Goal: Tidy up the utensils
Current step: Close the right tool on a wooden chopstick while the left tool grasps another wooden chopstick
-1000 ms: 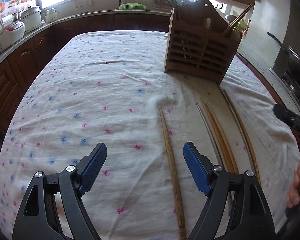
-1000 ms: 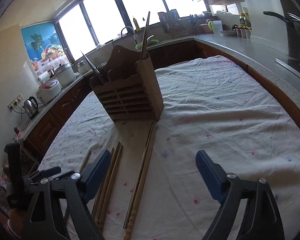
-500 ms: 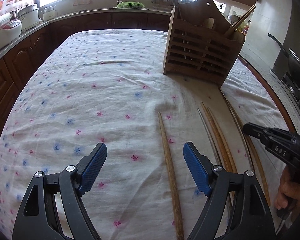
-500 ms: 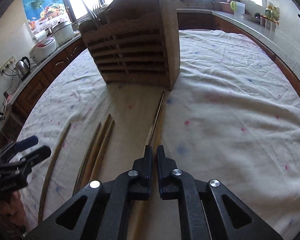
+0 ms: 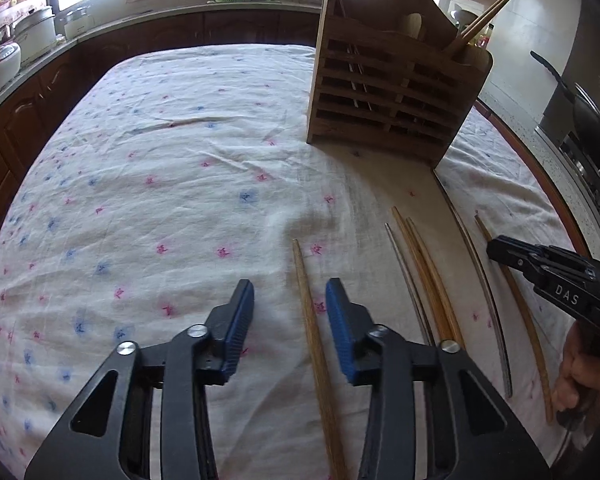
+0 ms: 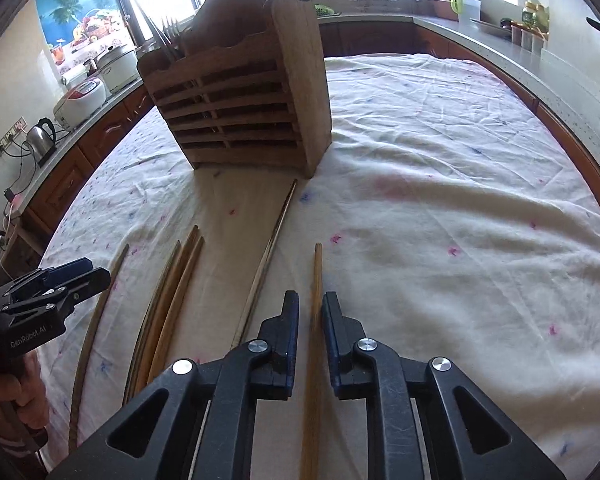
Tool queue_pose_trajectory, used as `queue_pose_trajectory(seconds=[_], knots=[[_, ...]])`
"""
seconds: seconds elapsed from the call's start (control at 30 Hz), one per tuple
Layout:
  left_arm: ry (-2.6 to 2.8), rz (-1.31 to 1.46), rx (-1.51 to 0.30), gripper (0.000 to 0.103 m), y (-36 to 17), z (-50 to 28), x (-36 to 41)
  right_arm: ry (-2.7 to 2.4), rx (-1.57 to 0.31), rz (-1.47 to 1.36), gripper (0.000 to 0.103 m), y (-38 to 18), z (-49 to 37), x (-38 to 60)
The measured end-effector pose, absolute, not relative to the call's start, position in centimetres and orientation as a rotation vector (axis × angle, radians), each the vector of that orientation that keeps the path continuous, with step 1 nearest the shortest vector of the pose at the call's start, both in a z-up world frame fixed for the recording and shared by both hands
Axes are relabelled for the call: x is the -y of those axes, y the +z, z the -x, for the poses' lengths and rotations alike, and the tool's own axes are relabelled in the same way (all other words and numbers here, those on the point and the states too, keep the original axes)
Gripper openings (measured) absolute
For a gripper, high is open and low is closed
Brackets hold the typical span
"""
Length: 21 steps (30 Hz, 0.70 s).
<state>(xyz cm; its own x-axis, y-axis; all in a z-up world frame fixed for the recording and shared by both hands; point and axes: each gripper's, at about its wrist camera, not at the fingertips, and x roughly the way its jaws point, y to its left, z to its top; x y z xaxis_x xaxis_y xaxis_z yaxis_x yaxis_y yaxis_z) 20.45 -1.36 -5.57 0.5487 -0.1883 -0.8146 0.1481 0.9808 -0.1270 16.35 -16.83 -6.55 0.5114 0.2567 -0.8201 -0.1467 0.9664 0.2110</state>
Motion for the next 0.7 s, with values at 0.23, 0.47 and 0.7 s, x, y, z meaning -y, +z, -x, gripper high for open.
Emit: queue_pose_trajectory(seconds=[0.23,0.47,0.7], knots=[[-0.196,-0.024,-0.965,0.029,-5.7,-21.2,2.6,0.263,-1.024,-0.132,0.020,-6.7,-17.8,16.7],[-0.182,-0.066,-0.928,0.017,-5.8,-20.9,2.7,0.235,-0.994,-0.041,0.012,-6.7,-17.4,15.8],[-0.234,0.065,-0.912,0.005,-4.3,-20.0,0.6,0.271,-0.946,-0.132,0.005,-4.7,-15.8,16.7]])
